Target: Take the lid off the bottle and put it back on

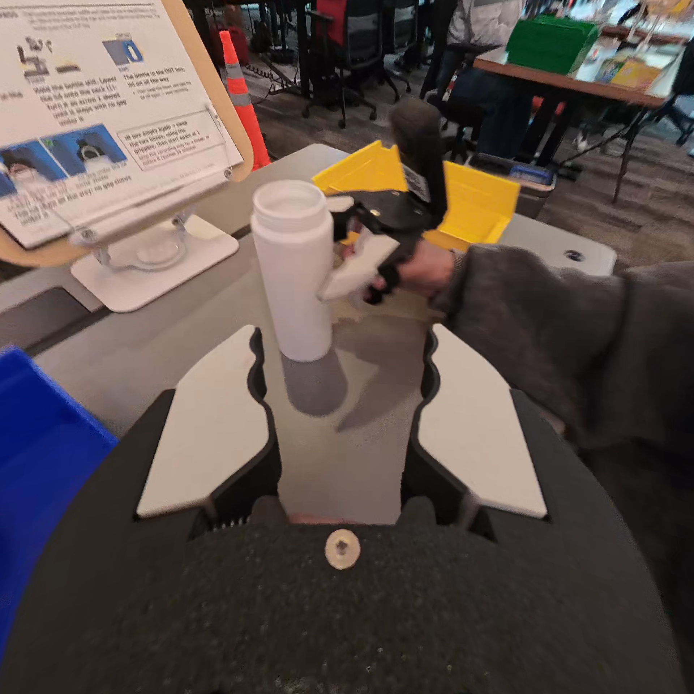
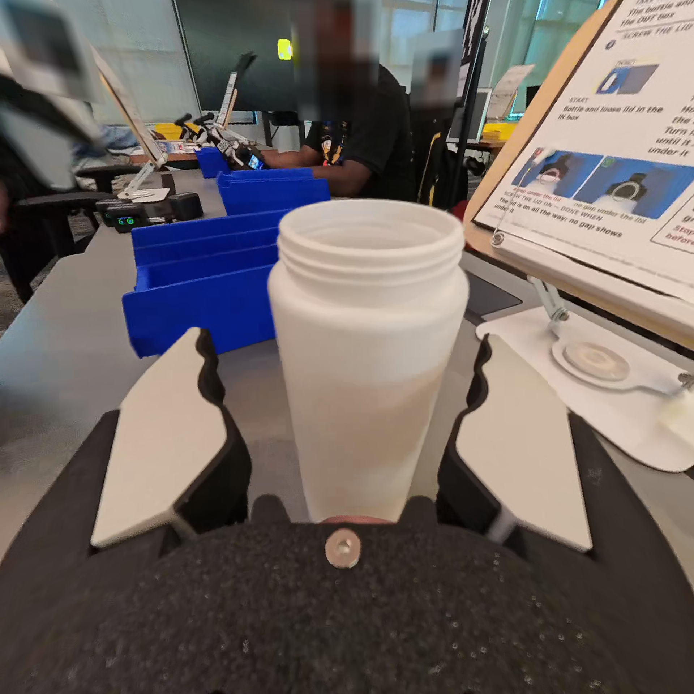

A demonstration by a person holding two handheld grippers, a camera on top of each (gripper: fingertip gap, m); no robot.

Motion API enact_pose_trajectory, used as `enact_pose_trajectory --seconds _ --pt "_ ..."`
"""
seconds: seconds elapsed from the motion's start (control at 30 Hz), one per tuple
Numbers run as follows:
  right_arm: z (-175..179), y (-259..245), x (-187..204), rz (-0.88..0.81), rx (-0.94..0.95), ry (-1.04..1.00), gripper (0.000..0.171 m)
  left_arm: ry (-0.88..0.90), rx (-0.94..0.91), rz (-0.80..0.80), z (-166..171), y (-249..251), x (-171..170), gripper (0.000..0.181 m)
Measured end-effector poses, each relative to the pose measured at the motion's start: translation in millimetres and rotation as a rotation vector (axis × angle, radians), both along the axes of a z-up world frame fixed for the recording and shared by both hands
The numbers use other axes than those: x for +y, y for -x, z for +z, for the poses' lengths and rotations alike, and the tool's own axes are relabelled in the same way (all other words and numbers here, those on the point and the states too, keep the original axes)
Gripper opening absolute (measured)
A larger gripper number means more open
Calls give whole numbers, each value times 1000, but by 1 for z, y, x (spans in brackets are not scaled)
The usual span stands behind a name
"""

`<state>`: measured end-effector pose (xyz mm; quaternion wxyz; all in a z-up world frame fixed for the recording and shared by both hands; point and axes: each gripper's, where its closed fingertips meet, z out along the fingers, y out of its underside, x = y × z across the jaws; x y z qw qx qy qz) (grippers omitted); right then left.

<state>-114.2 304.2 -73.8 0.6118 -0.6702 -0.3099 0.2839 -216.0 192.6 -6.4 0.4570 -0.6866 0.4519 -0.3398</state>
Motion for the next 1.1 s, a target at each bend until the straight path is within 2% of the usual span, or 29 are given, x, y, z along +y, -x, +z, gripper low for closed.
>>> enact_pose_trajectory --seconds 0.03,0.1,0.2,0.3,0.5,0.63,0.73,0.8,0.97,1.1 --pt "0 0 5 -2 3 -5 121 30 -32 3 -6 13 -18 80" --pt "-7 0 14 24 -15 47 89 89 -71 27 -23 37 -49 79" --pt "-7 0 17 46 13 53 88 138 -46 112 -56 73 -79 81" --pt "-6 5 11 86 41 8 87 138 -1 255 -80 112 -88 85" --pt "-5 25 -3 214 59 -2 87 206 -117 472 -93 169 -85 85" --pt "-5 32 -5 234 61 -4 87 195 -118 537 -89 188 -69 85" --pt "-6 33 -7 229 59 -14 87 185 -32 552 -78 192 -45 80" --pt "-6 33 -8 223 48 -12 88 213 95 584 -75 197 -16 86" --pt "-6 32 -8 214 56 -24 88 124 558 669 -81 214 97 92" --pt "-6 33 -7 206 62 -29 88 44 933 570 -102 205 186 93"
